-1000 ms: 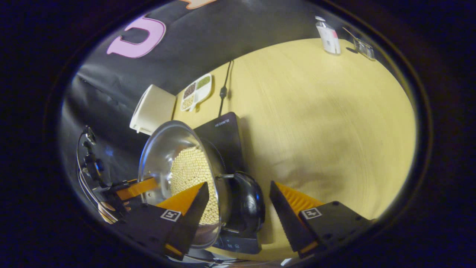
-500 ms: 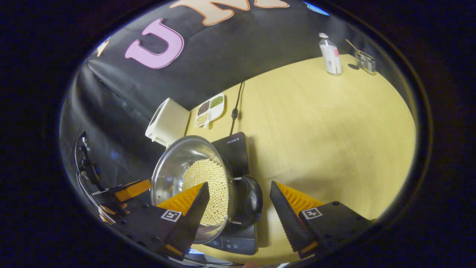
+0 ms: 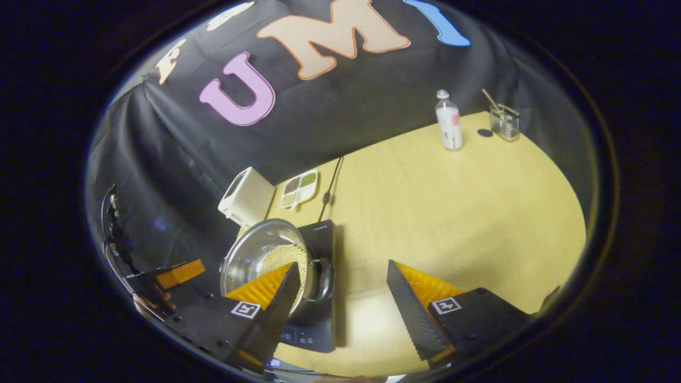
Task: First push the handle of the pot to place it horizontally, then grasp the pot with both hands and set it on the induction cooktop.
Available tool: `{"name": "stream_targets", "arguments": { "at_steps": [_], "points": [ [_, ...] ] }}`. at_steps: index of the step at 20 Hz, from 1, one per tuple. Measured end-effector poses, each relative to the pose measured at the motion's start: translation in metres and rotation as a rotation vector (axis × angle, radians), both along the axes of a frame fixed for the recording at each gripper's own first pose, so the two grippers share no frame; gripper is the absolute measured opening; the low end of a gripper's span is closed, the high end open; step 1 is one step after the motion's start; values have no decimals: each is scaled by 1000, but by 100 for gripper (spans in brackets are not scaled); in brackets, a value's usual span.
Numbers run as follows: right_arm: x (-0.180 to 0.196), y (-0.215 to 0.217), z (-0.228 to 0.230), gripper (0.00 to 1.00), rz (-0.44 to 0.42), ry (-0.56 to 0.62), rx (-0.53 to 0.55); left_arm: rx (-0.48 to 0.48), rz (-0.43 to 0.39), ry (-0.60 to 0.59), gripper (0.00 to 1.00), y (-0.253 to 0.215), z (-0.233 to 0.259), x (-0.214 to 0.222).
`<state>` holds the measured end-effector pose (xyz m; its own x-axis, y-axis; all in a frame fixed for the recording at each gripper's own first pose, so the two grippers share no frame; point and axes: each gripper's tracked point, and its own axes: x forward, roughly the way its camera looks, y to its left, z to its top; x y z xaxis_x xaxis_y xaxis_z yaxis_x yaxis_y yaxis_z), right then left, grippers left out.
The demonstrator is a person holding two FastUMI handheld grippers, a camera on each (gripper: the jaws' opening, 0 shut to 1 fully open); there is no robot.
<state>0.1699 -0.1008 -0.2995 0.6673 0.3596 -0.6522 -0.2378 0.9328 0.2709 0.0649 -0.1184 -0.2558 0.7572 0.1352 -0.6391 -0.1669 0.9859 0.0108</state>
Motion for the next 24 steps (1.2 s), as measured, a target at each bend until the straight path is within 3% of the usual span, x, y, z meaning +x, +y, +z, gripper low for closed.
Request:
{"name": "stream_targets", "arguments": {
  "at_steps": [1, 2, 8, 9, 14, 21, 24],
  "points": [
    [-1, -10, 11, 92, 5, -32, -14, 6, -2, -20, 97, -11, 10, -4],
    [-3, -20, 23, 100, 10, -64, -25, 16, -4, -43, 97, -23, 19, -6],
    [-13, -79, 109, 100, 20, -256, -17, 65, -62, -251, 97, -116, 103, -23],
    [-15, -87, 125, 92, 22, -291, -10, 66, -69, -296, 97, -132, 117, -26],
    [-28, -129, 200, 92, 45, -472, -32, 27, -116, -474, 97, -211, 176, -42],
    [-68, -176, 304, 92, 37, -737, -56, 114, -98, -739, 96, -255, 255, -82],
    [-85, -194, 322, 92, 22, -793, -58, 148, -101, -804, 96, -268, 267, -99]
  ]
}}
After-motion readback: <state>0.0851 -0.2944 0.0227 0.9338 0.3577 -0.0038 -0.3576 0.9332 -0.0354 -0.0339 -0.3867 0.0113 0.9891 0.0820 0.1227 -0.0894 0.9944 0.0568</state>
